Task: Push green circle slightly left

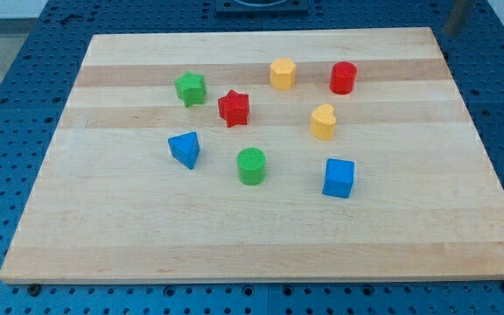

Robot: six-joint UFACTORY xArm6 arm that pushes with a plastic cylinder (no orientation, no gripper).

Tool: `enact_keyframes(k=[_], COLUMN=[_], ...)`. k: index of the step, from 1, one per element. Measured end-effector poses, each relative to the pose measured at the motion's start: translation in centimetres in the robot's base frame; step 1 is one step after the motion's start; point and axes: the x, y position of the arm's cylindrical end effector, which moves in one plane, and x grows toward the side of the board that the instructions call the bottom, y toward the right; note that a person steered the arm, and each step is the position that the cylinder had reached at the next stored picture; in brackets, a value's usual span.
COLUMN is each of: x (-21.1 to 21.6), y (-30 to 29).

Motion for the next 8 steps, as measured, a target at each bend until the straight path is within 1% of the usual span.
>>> enact_keyframes(k=[1,2,3,5,7,8], x=[0.1,0.2,1.4,4.6,13.0,18.5], y=[-3.8,-4.3,-7.1,-8.3,-9.2,-10.2])
